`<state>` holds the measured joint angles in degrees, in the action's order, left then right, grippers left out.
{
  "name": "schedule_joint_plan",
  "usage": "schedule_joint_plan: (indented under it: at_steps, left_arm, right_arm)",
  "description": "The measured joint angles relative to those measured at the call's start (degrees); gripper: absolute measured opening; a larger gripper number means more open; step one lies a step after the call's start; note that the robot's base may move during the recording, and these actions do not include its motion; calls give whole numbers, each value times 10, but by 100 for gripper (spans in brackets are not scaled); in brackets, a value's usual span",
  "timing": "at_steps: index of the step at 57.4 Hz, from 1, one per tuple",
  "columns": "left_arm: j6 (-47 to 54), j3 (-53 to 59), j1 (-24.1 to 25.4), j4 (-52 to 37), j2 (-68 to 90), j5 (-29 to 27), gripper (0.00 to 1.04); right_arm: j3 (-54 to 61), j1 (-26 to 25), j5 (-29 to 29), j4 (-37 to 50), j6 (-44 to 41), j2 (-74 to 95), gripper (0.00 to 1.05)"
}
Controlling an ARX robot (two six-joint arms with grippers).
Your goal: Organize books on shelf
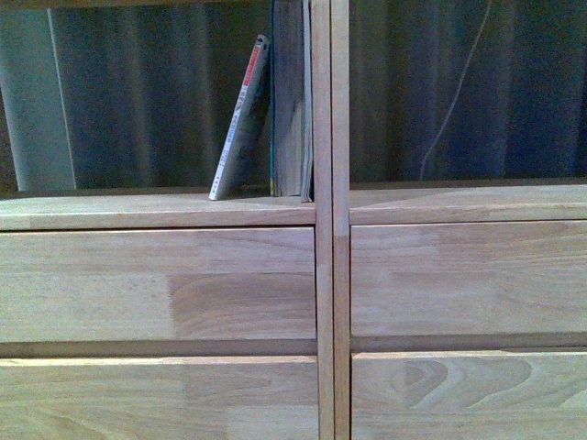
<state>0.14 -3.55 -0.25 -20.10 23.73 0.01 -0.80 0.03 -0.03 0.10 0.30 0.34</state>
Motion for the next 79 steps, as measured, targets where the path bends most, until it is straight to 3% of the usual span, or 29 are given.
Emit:
schedule_joint_plan:
  at_steps: [34,41,49,63,69,79]
  left_arm:
    - [0,29,0,90,-126,0,3]
    - [0,29,0,155,-176,1,3]
    - [0,29,0,199,-233,0,37]
    - [0,29,0,200,-234,0,80]
    - [0,29,0,200,-234,0,98]
    - [0,29,0,200,-234,0,97]
  right_arm:
    - [0,0,0,0,0,0,3]
    - [0,0,0,0,-1,0,24]
    - [0,0,0,0,-1,0,59]
    - [0,0,0,0,-1,0,97]
    - [0,0,0,0,-1,0,98]
    - [0,0,0,0,-1,0,98]
